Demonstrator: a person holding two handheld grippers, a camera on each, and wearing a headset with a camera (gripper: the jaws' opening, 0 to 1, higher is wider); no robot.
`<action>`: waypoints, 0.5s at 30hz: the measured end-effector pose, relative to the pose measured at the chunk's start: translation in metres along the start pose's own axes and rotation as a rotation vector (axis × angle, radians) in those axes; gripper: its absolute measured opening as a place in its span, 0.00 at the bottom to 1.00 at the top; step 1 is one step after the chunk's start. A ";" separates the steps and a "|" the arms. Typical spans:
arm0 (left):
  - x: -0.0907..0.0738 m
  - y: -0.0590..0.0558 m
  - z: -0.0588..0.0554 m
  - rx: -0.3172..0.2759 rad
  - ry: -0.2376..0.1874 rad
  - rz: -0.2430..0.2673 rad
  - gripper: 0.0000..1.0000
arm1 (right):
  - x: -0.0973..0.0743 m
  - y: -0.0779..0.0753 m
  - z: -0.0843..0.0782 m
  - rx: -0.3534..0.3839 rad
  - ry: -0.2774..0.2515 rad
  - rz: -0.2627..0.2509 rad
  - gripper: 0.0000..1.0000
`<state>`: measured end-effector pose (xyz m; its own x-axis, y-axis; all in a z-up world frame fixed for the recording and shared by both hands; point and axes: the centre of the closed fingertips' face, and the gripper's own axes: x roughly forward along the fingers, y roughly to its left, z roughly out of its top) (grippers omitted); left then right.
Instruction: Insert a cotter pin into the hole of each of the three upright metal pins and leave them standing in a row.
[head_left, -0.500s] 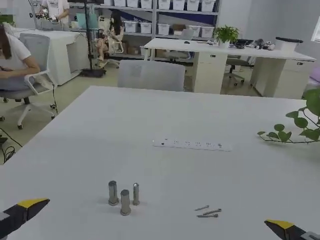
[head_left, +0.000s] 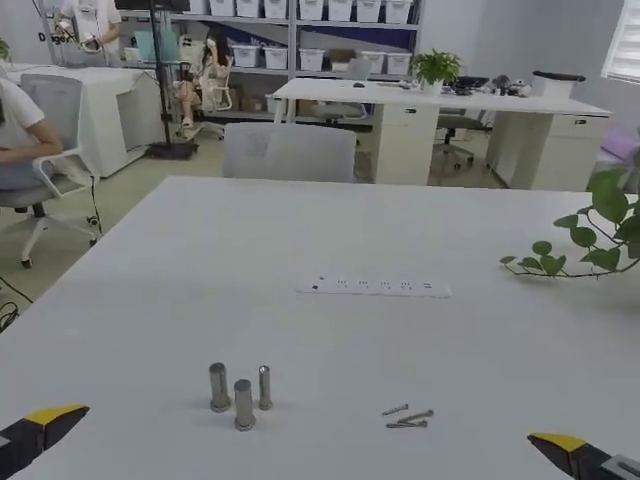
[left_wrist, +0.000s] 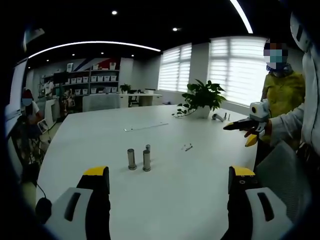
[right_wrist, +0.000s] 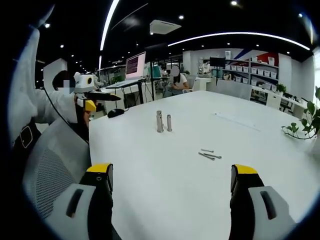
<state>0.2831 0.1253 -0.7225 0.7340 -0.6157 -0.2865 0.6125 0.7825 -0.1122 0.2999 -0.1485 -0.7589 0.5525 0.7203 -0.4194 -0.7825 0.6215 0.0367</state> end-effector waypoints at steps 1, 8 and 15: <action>0.000 0.000 0.000 0.002 0.001 -0.001 1.00 | 0.000 0.000 -0.001 0.001 0.001 0.000 1.00; 0.002 -0.001 -0.001 -0.001 -0.006 -0.016 1.00 | -0.001 0.000 -0.003 0.006 0.001 -0.001 1.00; 0.003 -0.003 -0.002 -0.001 -0.006 -0.025 1.00 | -0.002 0.000 -0.002 0.002 0.002 0.002 1.00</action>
<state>0.2829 0.1217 -0.7249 0.7204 -0.6354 -0.2782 0.6302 0.7671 -0.1202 0.2983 -0.1503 -0.7599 0.5504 0.7209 -0.4212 -0.7831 0.6207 0.0391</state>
